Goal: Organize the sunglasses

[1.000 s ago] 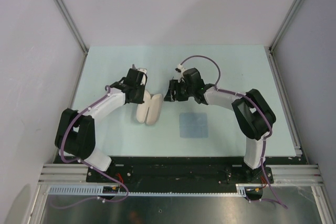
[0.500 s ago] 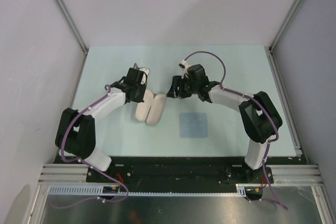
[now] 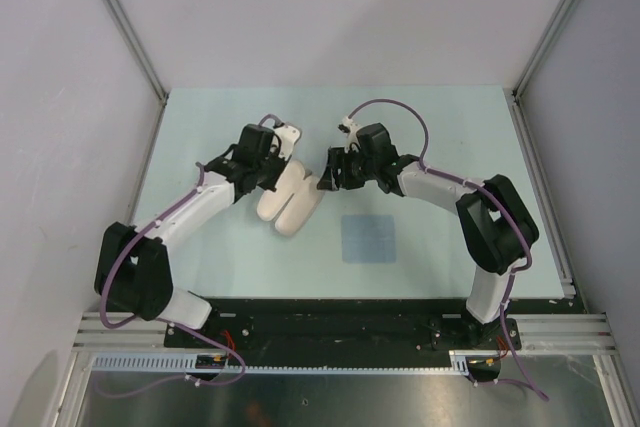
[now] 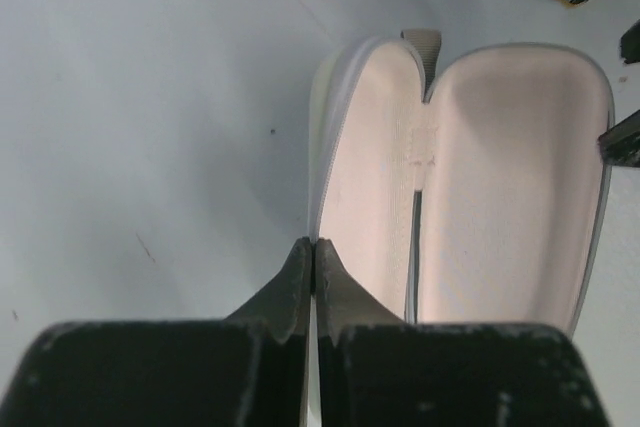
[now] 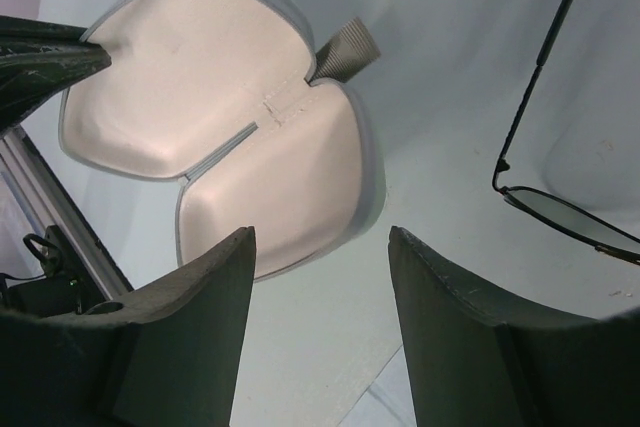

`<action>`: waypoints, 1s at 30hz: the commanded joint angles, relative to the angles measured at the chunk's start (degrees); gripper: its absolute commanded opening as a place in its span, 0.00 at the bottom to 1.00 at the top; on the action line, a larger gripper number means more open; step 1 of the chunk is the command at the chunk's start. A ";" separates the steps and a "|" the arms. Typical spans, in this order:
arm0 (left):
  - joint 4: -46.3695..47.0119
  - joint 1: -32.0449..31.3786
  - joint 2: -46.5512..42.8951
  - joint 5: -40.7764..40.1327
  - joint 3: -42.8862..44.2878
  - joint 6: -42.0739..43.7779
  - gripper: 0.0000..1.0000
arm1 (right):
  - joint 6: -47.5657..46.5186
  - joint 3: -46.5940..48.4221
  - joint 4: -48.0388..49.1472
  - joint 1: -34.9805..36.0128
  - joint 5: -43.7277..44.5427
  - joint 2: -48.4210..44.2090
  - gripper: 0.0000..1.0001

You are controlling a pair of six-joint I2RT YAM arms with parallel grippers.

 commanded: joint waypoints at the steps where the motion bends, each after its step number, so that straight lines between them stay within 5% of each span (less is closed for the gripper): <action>1: 2.41 -0.78 -2.27 3.16 2.42 10.67 0.00 | -0.37 1.08 1.34 0.37 -2.00 -1.55 0.60; 10: 2.50 -4.65 -5.78 1.65 -0.65 20.94 0.00 | -3.70 1.17 3.36 0.54 -1.90 1.52 0.58; 23: 20.85 -4.91 -13.25 5.96 -17.16 39.94 0.00 | -5.56 1.17 0.38 3.44 0.37 4.26 0.54; 30: 22.45 -4.91 -10.54 7.72 -17.00 43.72 0.01 | -4.86 1.17 0.20 4.15 1.61 5.31 0.53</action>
